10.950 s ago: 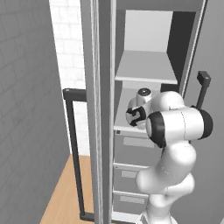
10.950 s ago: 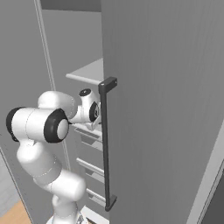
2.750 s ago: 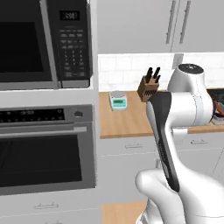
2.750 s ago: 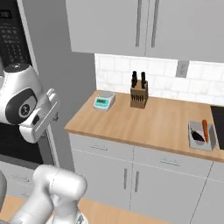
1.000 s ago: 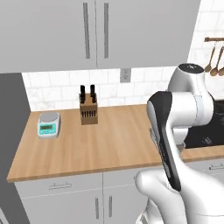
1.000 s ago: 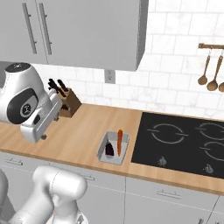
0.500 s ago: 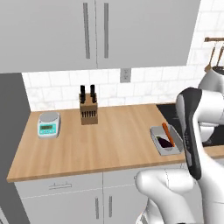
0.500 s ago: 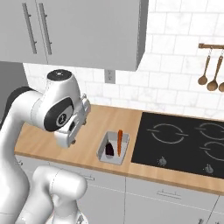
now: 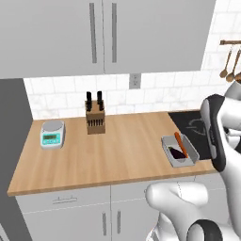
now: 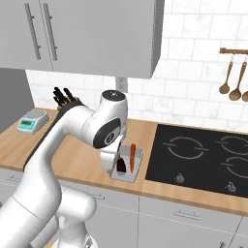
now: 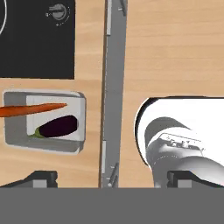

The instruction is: Take the meat container that has the fish and place it on the second highest rack of the freezer. Then take the vegetable container that has the eggplant and carrot and place it on the highest rack of the freezer.

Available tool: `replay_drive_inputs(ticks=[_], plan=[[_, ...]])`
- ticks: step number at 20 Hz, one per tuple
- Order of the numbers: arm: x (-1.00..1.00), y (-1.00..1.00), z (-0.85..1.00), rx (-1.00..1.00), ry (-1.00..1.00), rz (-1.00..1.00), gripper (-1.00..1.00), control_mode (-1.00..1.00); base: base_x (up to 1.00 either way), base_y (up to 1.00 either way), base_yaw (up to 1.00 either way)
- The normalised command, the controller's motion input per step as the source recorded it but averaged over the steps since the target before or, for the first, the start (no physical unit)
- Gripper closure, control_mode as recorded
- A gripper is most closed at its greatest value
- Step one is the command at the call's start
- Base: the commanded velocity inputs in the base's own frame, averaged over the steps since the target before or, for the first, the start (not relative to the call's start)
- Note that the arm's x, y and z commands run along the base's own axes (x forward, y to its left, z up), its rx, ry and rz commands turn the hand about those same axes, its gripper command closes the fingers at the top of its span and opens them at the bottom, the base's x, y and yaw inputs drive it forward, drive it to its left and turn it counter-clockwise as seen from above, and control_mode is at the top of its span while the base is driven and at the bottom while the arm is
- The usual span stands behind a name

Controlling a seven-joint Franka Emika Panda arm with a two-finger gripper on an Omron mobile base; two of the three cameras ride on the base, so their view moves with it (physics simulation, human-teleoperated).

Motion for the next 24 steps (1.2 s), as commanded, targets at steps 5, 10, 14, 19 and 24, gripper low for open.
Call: replay_drive_inputs(ticks=[5, 10, 14, 19, 24], plan=[[0.35, -0.36, -1.00, 0.08, 0.02, 0.15, -1.00, -1.00, 0.00, 0.00, 0.00], [0.50, 0.00, -0.89, 0.01, 0.09, 0.00, -1.00, -1.00, 0.00, 0.00, 0.00], [0.63, 0.00, -0.79, 0.00, 0.17, 0.00, -1.00, -1.00, 0.00, 0.00, 0.00], [0.66, -0.12, -0.77, 0.02, 0.16, 0.00, -1.00, -1.00, 0.00, 0.00, 0.00], [0.54, -0.36, -0.58, 0.02, 0.02, 0.00, -1.00, -1.00, 0.00, 0.00, 0.00]])
